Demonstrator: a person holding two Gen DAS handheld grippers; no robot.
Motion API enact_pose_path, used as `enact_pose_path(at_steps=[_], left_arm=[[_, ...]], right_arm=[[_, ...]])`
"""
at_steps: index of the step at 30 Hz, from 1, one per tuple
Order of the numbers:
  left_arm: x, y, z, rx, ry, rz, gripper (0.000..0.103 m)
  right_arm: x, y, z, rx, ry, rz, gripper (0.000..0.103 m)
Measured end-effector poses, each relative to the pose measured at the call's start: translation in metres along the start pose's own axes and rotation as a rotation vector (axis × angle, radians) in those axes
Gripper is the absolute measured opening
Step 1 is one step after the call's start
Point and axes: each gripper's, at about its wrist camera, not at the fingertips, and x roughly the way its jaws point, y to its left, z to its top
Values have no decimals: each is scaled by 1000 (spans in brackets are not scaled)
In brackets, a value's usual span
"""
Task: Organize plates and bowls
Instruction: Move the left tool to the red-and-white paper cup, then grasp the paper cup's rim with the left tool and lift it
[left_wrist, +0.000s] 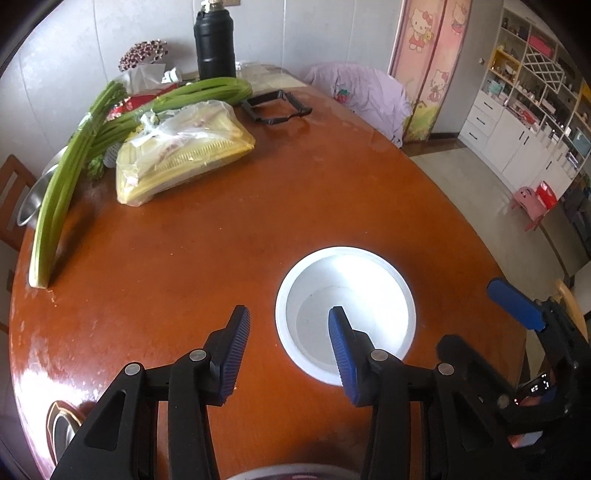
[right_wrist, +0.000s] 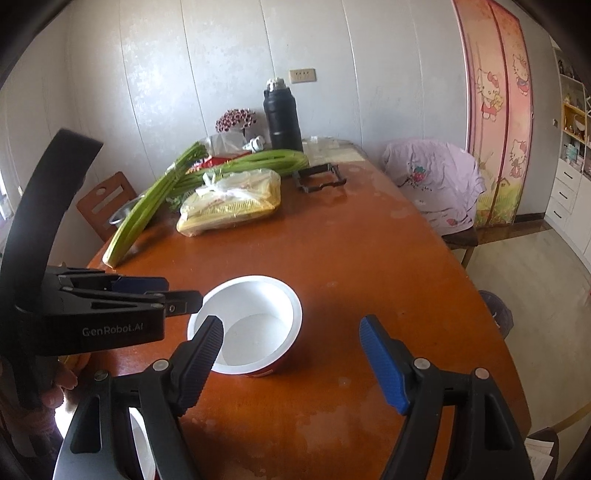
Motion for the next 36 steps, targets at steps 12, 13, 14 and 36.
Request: enact_pose_path(at_steps=[12, 13, 14, 36], left_arm=[[43, 5, 10, -39, 103, -20, 46], [44, 5, 11, -43, 105, -27, 46], [45, 6, 12, -50, 110, -36, 46], [73, 0, 11, -67, 188, -102, 27]], right_arm=[[42, 1, -6, 5, 105, 1, 76], [45, 1, -6, 8, 111, -3, 76], [48, 1, -6, 7, 120, -2, 76], [71, 23, -14, -31, 179, 48, 60]])
